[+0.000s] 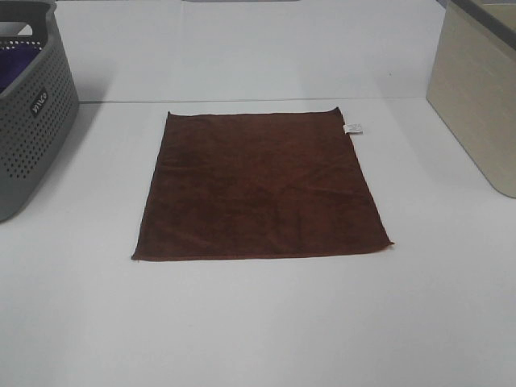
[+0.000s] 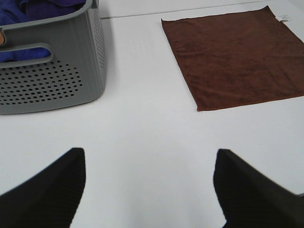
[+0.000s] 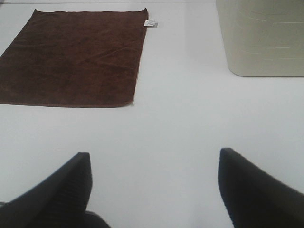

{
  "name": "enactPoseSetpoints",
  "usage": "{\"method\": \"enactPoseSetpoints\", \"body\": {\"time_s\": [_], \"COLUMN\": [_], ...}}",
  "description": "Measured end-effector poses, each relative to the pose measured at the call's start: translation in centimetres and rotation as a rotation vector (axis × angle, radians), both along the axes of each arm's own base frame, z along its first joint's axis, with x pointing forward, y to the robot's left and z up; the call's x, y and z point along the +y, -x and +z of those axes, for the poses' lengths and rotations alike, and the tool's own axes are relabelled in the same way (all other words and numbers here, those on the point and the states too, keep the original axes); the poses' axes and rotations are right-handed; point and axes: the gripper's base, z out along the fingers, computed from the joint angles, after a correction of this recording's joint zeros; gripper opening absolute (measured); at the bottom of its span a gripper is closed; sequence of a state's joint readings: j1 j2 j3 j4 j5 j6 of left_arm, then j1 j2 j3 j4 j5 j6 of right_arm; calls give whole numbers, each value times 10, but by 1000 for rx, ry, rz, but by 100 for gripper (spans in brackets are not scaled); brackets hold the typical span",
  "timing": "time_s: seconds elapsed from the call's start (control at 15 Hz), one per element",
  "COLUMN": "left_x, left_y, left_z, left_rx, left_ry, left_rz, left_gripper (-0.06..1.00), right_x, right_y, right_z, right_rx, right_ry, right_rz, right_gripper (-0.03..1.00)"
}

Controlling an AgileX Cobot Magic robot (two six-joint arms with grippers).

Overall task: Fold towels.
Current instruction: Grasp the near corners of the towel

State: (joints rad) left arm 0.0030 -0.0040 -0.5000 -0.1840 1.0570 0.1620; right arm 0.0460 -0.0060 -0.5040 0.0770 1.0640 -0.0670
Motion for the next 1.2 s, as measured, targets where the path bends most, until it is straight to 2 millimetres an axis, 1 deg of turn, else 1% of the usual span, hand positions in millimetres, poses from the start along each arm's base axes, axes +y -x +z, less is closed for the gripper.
{"method": "enactPoseSetpoints", "body": {"time_s": [1.2], "left_x": [0], "left_y": [0], "left_z": [0], "left_rx": [0], "left_ry": [0], "left_rz": [0], "left_gripper": [72], "right_x": [0], "right_y": [0], "right_z": [0], "right_rx": [0], "right_ry": [0], "right_rz": [0], "right_gripper": [70]}}
